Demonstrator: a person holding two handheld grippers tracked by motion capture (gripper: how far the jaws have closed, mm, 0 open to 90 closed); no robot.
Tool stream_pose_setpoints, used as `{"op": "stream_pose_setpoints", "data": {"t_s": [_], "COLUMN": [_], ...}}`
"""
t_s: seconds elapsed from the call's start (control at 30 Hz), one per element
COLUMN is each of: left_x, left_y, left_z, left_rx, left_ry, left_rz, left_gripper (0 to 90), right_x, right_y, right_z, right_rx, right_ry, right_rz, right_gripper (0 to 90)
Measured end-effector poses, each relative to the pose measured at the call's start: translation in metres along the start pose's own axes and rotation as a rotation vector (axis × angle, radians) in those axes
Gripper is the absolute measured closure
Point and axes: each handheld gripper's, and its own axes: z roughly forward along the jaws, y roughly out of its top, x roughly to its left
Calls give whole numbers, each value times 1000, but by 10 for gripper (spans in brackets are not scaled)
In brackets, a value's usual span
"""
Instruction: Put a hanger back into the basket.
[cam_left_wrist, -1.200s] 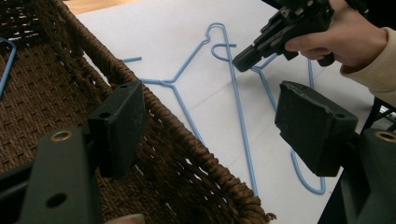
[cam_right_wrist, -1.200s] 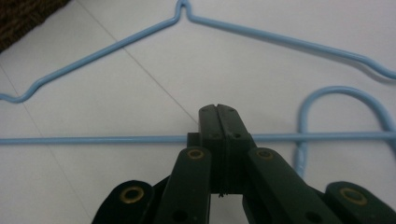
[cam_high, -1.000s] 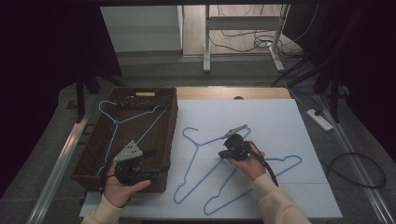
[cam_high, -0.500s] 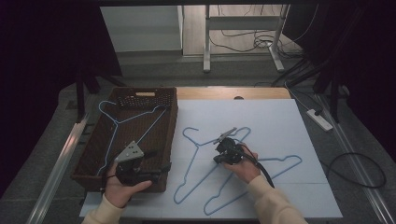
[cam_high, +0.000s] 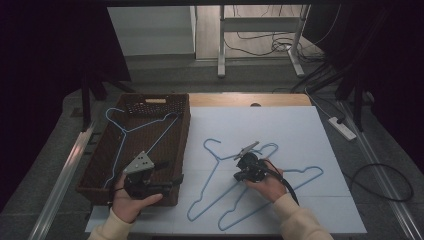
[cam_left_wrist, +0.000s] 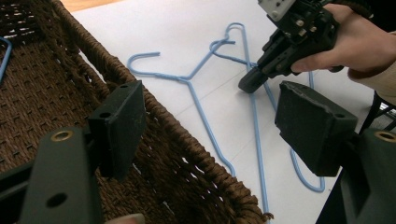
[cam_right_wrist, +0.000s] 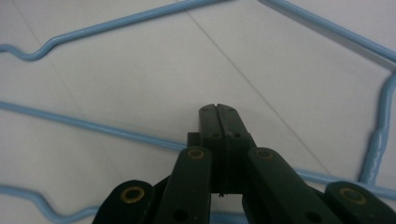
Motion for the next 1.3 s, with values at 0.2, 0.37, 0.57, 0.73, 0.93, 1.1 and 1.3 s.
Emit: {"op": "stream_pose_setpoints", "data": {"t_s": [0.2, 0.37, 0.57, 0.73, 0.93, 1.1, 1.3], "left_x": [0, -1, -1, -1, 0, 1, 1], "left_y": [0, 0, 0, 0, 0, 0, 0], "left_z": [1, 1, 0, 0, 0, -1, -2], "left_rx": [-1, -1, -4, -4, -4, -7, -9], "left_ry": [-2, -3, -2, -1, -2, -2, -3], "left_rz": [-2, -2, -3, -3, -2, -2, -2], "left_gripper": [253, 254, 253, 253, 253, 253, 254], "right_x": [3, 3, 4, 0, -17, -24, -29], "right_y": [-12, -19, -23, -17, 11, 41, 58], "right_z": [-7, -11, -13, -14, -11, 8, 26], "right_rx": [0, 1, 8, -36, -108, -105, -78], "right_ry": [9, 13, 12, 2, -41, -75, -84], "right_rz": [-3, -1, -4, 9, 80, 97, 123], "right_gripper": [900, 900, 900, 900, 742, 585, 523]}}
